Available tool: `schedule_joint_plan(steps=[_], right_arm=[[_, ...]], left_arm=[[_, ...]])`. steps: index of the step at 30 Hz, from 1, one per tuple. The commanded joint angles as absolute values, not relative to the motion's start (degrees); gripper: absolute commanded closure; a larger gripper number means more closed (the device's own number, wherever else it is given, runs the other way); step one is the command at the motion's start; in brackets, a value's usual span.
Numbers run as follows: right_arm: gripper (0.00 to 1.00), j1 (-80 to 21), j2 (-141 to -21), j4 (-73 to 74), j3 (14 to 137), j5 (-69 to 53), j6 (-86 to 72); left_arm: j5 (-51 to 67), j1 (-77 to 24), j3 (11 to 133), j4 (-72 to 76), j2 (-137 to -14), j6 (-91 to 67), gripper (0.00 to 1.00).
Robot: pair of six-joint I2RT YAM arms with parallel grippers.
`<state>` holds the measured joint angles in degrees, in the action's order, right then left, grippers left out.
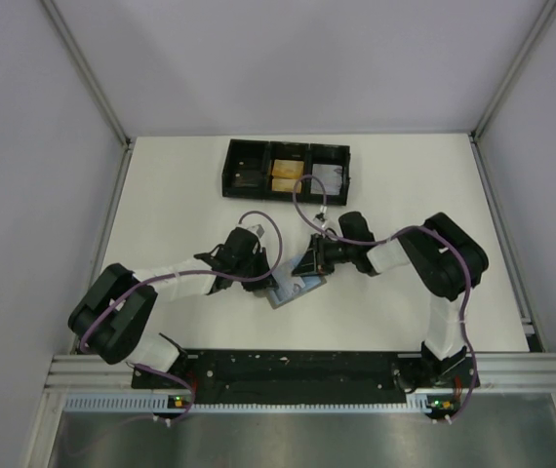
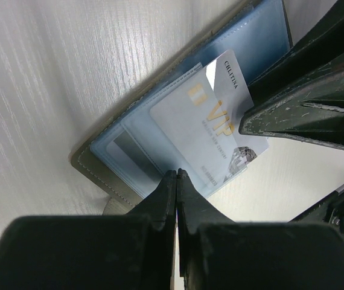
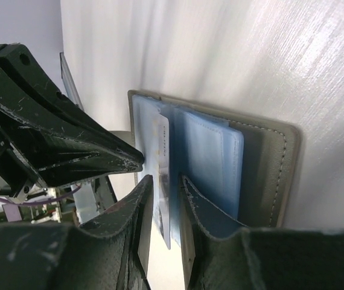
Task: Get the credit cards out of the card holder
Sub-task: Remove the credit card from the card holder.
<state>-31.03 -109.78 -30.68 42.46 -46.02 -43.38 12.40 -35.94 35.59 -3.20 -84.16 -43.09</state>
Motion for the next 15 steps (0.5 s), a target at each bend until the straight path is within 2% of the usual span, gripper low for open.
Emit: schedule_joint_plan(steps=[1, 3, 7, 15], right_arm=[[0.78, -31.82, -111.53, -32.43, 44.56, -46.05, -42.80], [0.82, -31.82, -111.62, -32.08, 44.73, -46.32, -42.45], [1.00, -31.73, -111.10, -29.80, 45.35, -46.32, -40.61], [1.00, -25.94, -104.96, -21.90, 44.47, -44.39, -35.08]], left_arm=[[7.47, -35.95, 33.57, -10.11, -86.40, -40.25, 1.00], [7.47, -35.95, 33.49, -9.93, -86.31, -40.34, 1.00], [7.47, -35.95, 33.22, -9.93, -86.05, -40.25, 1.00], [7.47, -35.95, 32.08, -9.05, -84.46, -40.43, 1.00]])
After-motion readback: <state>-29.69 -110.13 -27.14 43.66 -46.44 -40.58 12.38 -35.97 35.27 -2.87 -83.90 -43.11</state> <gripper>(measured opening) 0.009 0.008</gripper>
